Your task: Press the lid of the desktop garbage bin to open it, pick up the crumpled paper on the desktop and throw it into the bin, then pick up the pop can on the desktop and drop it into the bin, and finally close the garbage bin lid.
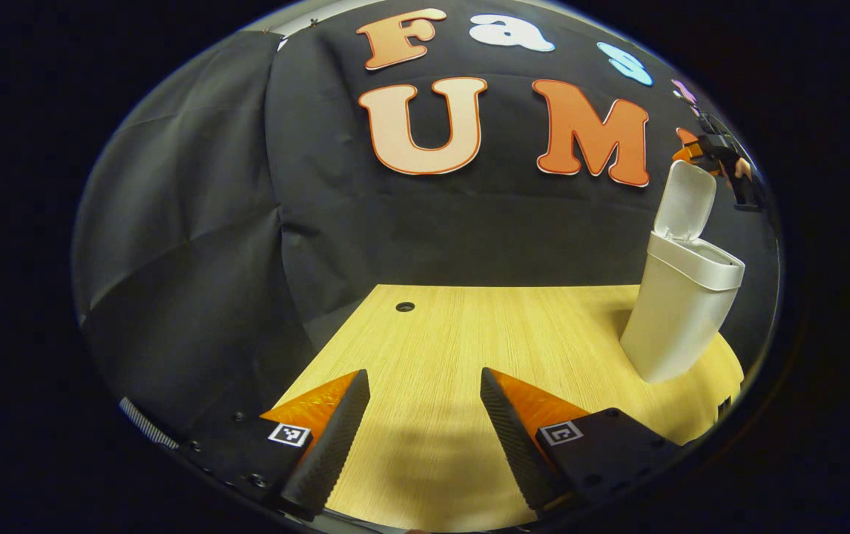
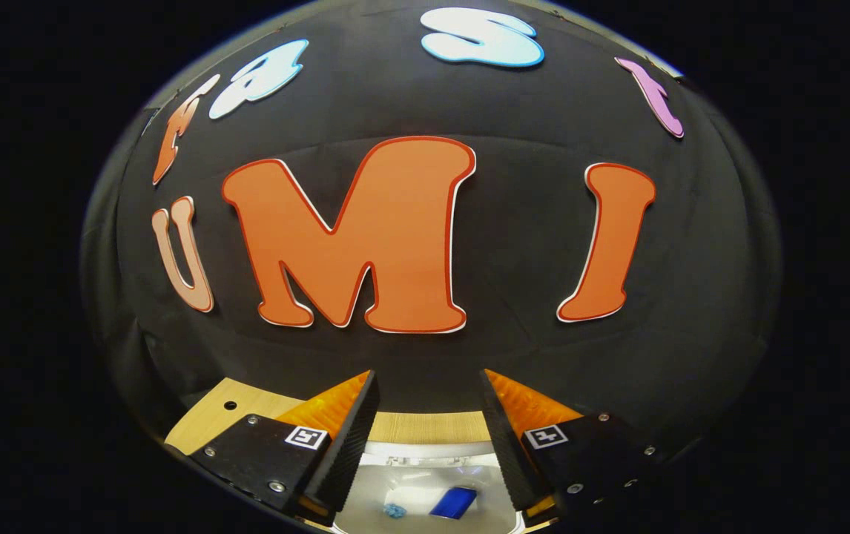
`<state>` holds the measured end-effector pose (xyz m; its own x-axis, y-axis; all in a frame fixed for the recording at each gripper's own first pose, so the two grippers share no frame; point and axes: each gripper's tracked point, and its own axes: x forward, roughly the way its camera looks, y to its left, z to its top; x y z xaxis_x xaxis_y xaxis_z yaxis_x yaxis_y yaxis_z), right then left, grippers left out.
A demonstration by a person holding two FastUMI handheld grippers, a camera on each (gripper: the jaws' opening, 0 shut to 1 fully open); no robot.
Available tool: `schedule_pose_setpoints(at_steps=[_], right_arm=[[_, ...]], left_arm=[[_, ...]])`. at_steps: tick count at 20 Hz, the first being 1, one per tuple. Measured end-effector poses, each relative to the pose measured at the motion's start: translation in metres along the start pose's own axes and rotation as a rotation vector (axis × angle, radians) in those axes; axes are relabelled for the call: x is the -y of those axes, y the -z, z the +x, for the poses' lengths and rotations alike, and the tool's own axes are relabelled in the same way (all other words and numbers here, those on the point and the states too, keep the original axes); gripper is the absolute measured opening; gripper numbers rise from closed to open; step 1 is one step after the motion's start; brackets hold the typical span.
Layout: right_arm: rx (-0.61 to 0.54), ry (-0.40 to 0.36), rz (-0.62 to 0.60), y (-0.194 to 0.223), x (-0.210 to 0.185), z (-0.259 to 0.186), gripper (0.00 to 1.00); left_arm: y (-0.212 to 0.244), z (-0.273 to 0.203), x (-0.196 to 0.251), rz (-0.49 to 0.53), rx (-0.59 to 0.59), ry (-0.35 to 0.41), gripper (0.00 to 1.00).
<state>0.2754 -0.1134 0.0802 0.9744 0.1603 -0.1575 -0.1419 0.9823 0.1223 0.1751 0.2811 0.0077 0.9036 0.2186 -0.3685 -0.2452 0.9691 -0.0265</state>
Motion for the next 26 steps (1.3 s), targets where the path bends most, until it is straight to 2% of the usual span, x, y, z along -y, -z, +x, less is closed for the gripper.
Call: schedule_pose_setpoints(at_steps=[5, 15, 23, 26], right_arm=[[-0.036, 0.019, -0.038, 0.038, 0.002, -0.02, 0.81], [-0.108, 0.023, -0.002, 0.109, 0.003, -0.049, 0.82], [-0.114, 0.023, -0.03, 0.144, 0.0, -0.063, 0.82], [-0.129, 0.019, -0.007, 0.159, 0.0, -0.067, 0.82]], left_arm=[[0.0, 0.002, 0.013, 0.025, 0.002, 0.043, 0.96], [0.005, -0.001, 0.023, 0.061, -0.016, 0.095, 0.96], [0.009, -0.002, 0.032, 0.093, -0.031, 0.12, 0.96], [0.01, -0.003, 0.037, 0.107, -0.039, 0.126, 0.96]])
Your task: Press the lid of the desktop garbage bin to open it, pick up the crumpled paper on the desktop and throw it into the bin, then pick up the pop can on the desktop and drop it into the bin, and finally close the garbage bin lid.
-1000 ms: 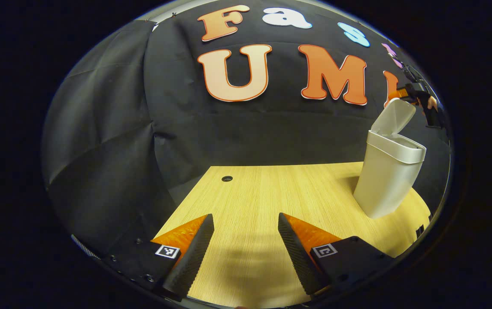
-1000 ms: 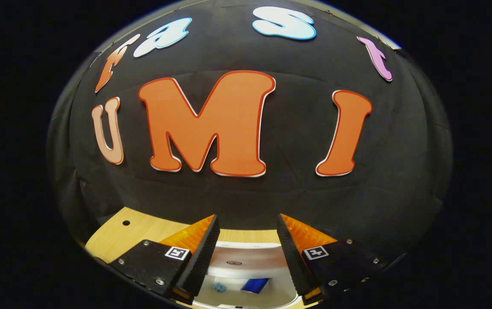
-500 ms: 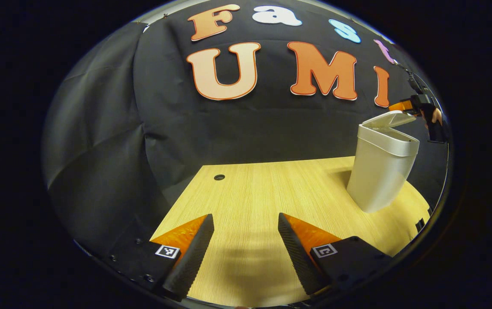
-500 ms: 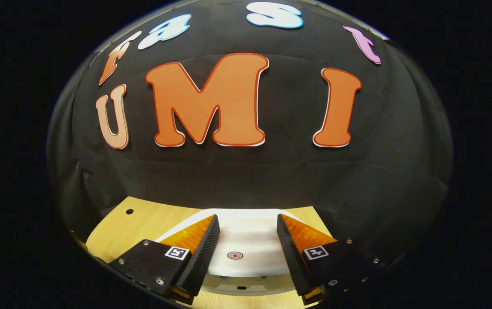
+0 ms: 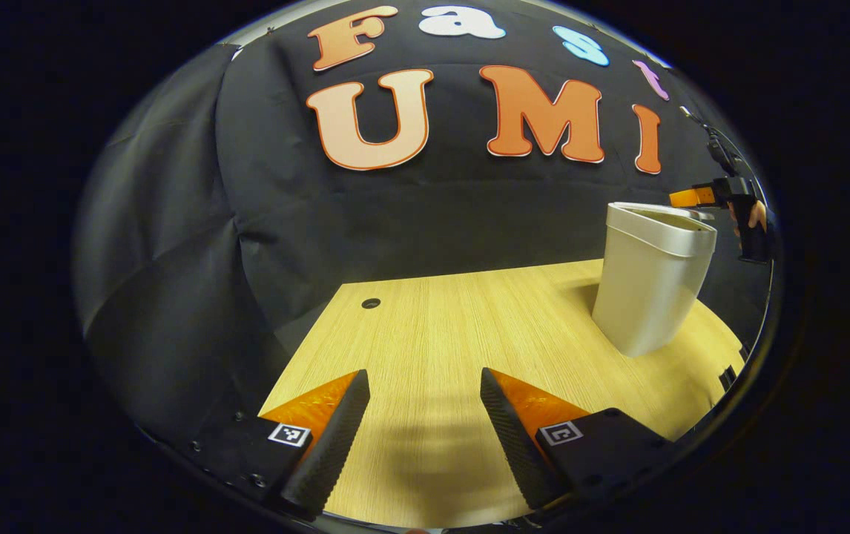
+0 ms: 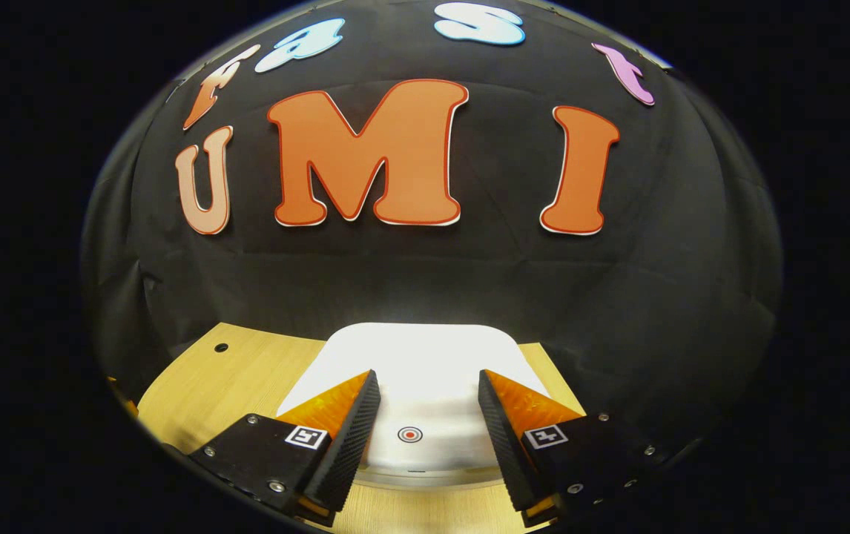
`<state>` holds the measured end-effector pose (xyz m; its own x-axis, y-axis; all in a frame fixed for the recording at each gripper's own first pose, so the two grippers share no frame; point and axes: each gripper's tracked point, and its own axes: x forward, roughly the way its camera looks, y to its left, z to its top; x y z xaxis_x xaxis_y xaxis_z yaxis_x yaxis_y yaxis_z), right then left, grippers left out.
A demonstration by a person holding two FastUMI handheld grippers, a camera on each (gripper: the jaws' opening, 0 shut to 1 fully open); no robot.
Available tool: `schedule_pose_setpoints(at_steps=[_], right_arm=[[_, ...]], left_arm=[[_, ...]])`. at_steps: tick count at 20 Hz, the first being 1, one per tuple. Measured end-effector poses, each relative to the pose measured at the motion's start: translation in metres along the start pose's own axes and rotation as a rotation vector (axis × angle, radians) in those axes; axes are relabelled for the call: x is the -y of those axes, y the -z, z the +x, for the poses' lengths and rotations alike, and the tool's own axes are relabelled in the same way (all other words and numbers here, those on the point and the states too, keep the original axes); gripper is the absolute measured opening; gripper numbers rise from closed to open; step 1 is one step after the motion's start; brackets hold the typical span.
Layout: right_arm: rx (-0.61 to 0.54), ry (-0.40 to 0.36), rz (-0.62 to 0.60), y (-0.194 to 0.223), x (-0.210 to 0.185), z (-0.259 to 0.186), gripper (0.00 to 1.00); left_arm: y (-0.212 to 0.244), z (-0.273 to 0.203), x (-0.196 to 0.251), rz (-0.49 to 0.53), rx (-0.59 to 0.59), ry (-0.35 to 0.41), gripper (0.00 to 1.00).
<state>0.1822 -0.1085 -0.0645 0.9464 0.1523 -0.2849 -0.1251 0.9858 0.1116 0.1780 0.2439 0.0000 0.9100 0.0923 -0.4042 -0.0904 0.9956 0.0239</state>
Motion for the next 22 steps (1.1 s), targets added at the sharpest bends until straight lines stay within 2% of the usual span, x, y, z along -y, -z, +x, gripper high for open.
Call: schedule_pose_setpoints(at_steps=[6, 15, 17, 22], right_arm=[[0.054, -0.003, -0.003, 0.011, -0.004, -0.013, 0.81], [0.145, -0.018, -0.02, 0.021, -0.008, -0.023, 0.64], [0.128, -0.023, -0.002, 0.024, -0.008, -0.022, 0.55], [0.117, -0.017, -0.007, 0.023, -0.009, -0.023, 0.55]], left_arm=[[0.003, 0.004, 0.013, 0.02, -0.024, 0.023, 0.96], [0.004, 0.012, 0.038, 0.059, -0.042, 0.074, 0.96], [0.005, 0.014, 0.041, 0.061, -0.046, 0.083, 0.96], [0.004, 0.016, 0.044, 0.057, -0.041, 0.097, 0.96]])
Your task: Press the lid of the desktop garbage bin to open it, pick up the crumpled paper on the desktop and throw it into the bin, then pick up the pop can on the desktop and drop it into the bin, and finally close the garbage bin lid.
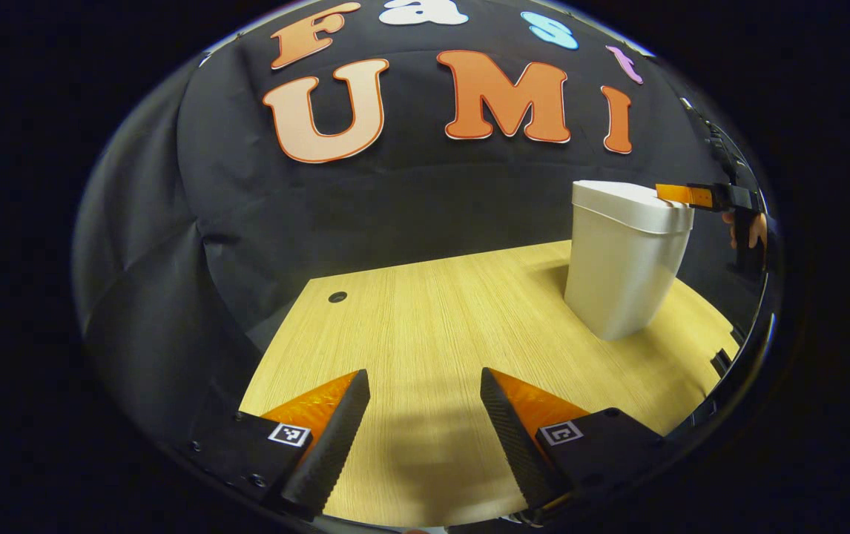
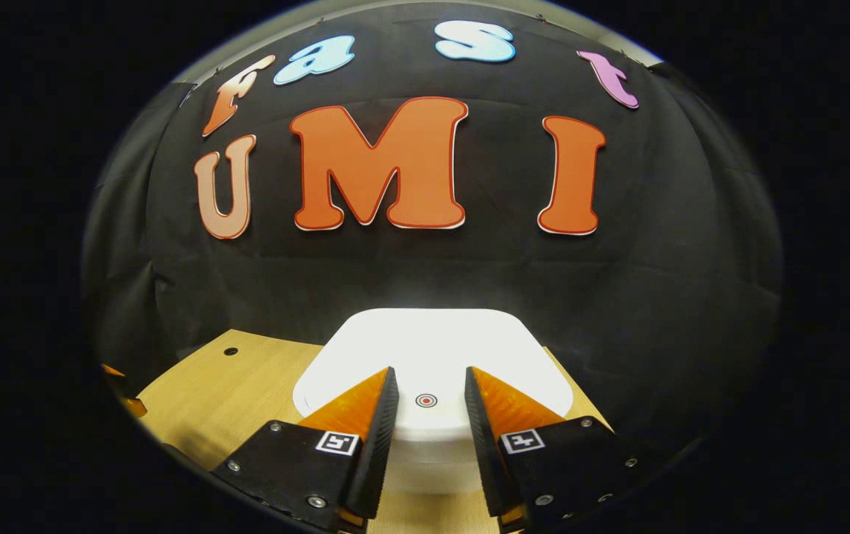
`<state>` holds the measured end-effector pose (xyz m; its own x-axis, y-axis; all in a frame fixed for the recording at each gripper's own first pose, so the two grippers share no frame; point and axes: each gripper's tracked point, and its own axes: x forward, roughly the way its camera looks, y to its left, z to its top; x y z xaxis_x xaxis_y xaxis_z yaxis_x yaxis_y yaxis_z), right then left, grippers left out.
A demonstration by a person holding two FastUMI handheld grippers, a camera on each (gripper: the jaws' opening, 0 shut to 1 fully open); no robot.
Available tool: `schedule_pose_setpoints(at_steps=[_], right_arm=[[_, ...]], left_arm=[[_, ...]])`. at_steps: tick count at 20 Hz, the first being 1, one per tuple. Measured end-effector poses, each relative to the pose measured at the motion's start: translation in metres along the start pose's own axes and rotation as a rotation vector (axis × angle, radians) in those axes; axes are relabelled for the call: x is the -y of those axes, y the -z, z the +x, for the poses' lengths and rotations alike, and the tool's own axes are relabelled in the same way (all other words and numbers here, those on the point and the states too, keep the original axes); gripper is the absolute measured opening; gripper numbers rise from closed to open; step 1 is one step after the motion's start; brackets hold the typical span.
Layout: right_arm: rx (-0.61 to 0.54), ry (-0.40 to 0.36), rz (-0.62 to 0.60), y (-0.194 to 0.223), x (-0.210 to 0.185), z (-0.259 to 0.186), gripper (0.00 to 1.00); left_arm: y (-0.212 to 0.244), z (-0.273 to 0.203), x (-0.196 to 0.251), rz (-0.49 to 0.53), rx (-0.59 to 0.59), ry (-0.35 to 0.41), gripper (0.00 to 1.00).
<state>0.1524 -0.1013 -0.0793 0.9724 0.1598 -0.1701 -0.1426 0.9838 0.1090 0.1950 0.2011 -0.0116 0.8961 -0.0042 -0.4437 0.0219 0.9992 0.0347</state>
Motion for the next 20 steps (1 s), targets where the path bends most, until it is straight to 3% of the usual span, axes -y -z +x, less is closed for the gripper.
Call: schedule_pose_setpoints(at_steps=[7, 9, 12, 16, 20], right_arm=[[-0.008, 0.012, 0.016, -0.001, -0.004, -0.01, 0.54], [-0.012, -0.012, 0.007, -0.002, -0.013, -0.016, 0.57], [0.004, -0.059, -0.026, -0.003, -0.037, -0.027, 0.7], [-0.001, -0.138, -0.064, 0.006, -0.076, -0.037, 0.73], [0.015, -0.192, -0.03, 0.005, -0.105, -0.05, 0.74]], left_arm=[[-0.004, 0.0, -0.006, -0.01, 0.023, 0.009, 0.96], [-0.007, 0.002, -0.008, -0.012, 0.033, 0.014, 0.96], [-0.015, 0.005, -0.011, -0.022, 0.054, 0.022, 0.96], [-0.025, 0.016, -0.007, -0.014, 0.075, 0.04, 0.97], [-0.046, 0.02, -0.006, 0.005, 0.126, 0.051, 0.96]])
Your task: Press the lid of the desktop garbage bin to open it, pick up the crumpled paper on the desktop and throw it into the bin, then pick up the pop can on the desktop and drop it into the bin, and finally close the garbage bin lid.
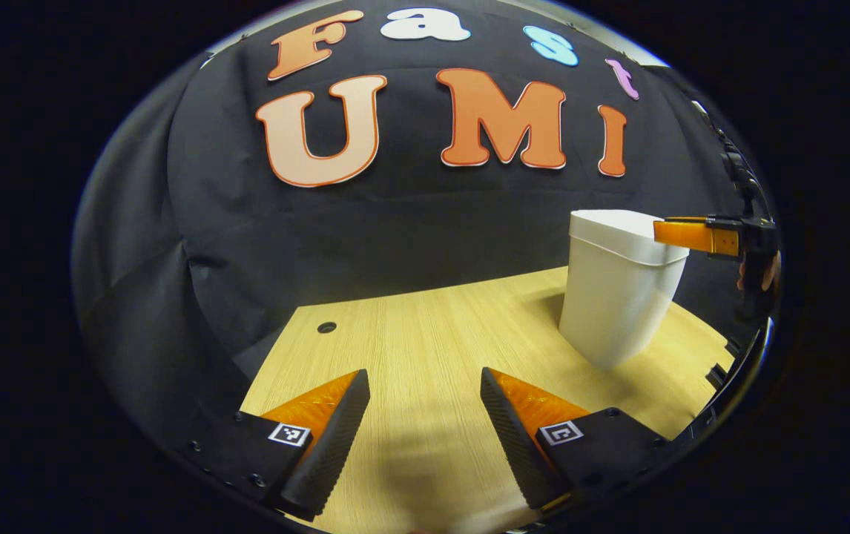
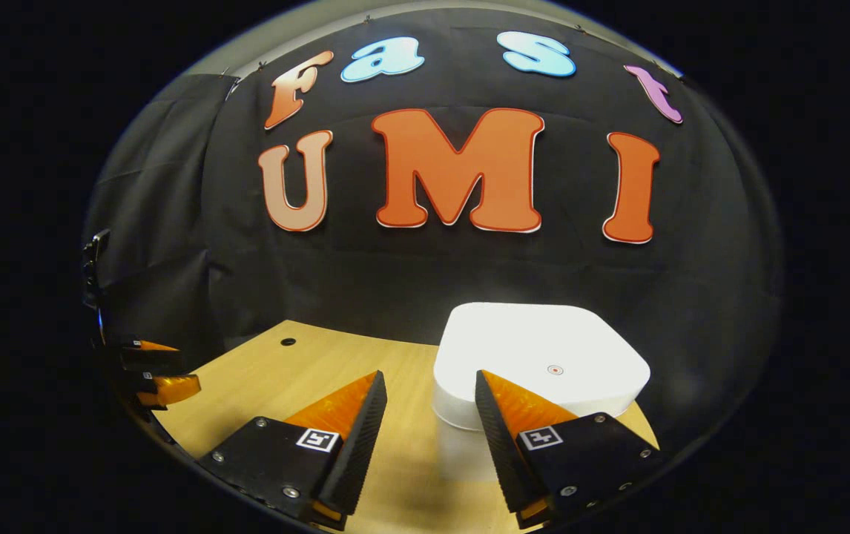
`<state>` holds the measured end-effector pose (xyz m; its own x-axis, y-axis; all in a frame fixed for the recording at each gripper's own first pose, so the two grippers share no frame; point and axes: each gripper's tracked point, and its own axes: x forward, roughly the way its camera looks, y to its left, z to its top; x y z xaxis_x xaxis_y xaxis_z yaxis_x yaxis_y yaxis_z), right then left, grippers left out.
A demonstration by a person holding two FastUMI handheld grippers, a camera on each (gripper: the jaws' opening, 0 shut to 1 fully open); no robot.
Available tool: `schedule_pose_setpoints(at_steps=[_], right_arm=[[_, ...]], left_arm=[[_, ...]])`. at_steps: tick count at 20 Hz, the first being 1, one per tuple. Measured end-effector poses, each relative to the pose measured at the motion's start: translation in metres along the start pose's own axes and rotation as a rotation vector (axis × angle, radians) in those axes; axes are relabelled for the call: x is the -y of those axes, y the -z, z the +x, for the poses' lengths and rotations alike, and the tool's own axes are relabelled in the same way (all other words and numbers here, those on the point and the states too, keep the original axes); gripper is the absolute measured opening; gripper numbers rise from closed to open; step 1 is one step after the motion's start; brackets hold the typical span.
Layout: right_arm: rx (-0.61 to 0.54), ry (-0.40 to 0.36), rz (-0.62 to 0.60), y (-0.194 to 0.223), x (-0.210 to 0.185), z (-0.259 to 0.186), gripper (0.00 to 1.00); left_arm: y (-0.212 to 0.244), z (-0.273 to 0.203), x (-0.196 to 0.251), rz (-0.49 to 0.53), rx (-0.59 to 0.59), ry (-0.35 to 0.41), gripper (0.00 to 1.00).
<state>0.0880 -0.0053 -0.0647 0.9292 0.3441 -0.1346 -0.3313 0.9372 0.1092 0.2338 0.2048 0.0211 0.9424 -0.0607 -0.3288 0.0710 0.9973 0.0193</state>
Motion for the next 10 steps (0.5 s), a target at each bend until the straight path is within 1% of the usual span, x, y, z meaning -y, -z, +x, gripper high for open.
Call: schedule_pose_setpoints(at_steps=[3, 6, 8, 10], right_arm=[[0.018, -0.008, 0.012, 0.001, -0.015, -0.005, 0.74], [0.004, 0.008, 0.04, 0.01, -0.026, -0.007, 0.73], [-0.006, -0.007, 0.065, 0.017, -0.043, -0.008, 0.74], [-0.004, -0.02, 0.064, 0.017, -0.054, -0.01, 0.73]], left_arm=[[-0.021, 0.004, -0.003, 0.008, 0.048, -0.004, 0.96], [-0.054, 0.004, -0.011, 0.026, 0.13, -0.034, 0.96], [-0.075, 0.003, -0.01, 0.038, 0.186, -0.045, 0.96], [-0.092, -0.001, -0.006, 0.038, 0.229, -0.038, 0.96]])
